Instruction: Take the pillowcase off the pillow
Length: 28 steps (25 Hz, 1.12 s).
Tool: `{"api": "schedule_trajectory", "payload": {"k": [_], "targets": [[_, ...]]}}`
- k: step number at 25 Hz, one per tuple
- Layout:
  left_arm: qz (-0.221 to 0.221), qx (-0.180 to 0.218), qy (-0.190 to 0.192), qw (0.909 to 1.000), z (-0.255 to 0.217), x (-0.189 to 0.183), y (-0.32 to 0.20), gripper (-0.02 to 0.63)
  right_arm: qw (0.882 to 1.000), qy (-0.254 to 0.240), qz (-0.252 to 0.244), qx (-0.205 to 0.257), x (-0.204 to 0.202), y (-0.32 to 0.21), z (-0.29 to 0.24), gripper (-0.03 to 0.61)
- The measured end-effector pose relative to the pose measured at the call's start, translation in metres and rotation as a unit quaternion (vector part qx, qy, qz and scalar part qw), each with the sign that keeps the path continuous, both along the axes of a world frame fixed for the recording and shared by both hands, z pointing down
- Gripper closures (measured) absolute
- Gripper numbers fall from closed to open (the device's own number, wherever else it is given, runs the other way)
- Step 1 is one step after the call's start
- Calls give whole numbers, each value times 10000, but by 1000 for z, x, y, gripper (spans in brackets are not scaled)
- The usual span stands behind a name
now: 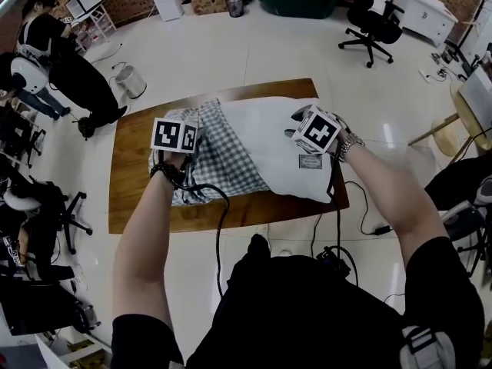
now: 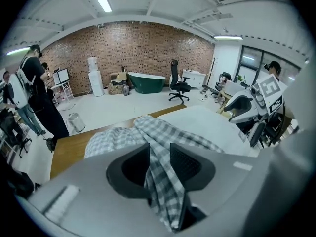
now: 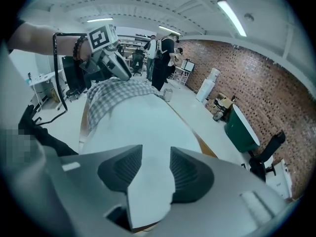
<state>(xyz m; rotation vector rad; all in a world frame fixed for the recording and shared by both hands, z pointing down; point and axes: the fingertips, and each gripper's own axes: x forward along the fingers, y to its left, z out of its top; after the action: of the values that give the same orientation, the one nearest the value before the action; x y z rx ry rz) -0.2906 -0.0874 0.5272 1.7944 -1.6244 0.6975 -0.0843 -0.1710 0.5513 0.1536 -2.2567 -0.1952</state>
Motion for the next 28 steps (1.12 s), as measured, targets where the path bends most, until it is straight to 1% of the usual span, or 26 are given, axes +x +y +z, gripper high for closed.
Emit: {"api": "schedule_trajectory", "payload": {"k": [4,9,14,18,21,25,28], "targets": [[-106,185,36,9998,3,28,20,478,9999,-48,-150,-38,15,31,2,391],[-256,423,138,9987,3,49,35,448,9994,-195,-294,51,12,51,-1,367],[-412,617,148,9971,25,76,56,414,9985,-269,-444,176,17,86,7,345],[-525,757,130,9957,35,94,62,399,9977,-371,-479,304,15,97,13,327],[-640,712,158,9953,53,104,68,386,9971,-438,-463,420,12,100,21,305],[-825,603,266,9944,80,111,77,368,9964,-395,-442,600,10,106,39,287],[-1077,614,343,9917,94,115,82,362,9949,-351,-442,840,12,106,49,285]]}}
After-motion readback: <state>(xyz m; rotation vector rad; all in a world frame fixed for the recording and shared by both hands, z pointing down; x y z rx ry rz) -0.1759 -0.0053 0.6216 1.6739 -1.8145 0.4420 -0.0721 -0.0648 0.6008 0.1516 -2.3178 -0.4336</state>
